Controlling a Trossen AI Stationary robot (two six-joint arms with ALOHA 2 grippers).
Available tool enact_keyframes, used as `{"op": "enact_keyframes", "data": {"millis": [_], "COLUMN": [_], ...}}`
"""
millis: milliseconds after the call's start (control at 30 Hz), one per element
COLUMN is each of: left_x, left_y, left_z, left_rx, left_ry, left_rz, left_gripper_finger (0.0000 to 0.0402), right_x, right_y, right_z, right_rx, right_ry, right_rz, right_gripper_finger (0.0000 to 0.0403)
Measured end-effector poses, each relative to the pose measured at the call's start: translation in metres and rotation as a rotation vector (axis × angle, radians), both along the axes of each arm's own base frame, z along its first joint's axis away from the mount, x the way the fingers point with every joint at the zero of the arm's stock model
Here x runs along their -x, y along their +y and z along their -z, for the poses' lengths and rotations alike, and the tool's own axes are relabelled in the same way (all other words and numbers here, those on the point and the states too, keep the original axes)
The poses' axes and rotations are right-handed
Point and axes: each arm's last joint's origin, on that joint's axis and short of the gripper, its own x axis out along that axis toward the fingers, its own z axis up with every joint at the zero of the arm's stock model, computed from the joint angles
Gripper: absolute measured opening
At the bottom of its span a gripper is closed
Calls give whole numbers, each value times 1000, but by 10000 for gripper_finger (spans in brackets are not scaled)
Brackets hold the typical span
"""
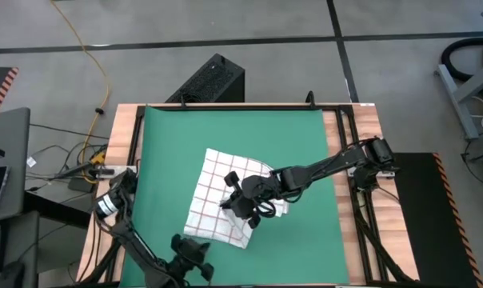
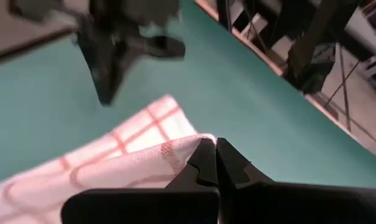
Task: Roll towel
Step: Roll the white towel
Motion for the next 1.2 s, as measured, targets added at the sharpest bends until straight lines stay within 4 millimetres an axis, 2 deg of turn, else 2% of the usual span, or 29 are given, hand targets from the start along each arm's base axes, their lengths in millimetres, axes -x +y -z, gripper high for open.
{"op": "enact_keyframes", "data": {"millis": [133,367,600,833,1067,1200], "left_x": [12,7,-2,-4,-4,-5], "left_y": [8,24,29,27,27,26], "left_z": [17,29,30,31,31,31], "left_rx": [41,28,16,35,39,42], "left_ry": [80,102,111,99,95,91], "left_rz": [-45,-84,-66,-58,-57,-55], "left_gripper_finger": [0,0,0,0,0,0], "right_x": [-7,-18,-30,-53,-74,-85], "right_y": [3,12,15,18,21,22], "right_z": [13,32,31,51,58,74], "right_rx": [0,-1,-22,-37,-66,-68], "right_ry": [9,-7,-51,-29,-35,-5], "right_rz": [-3,-19,-45,-81,-132,-139], "right_gripper_finger": [1,1,1,1,1,1]}}
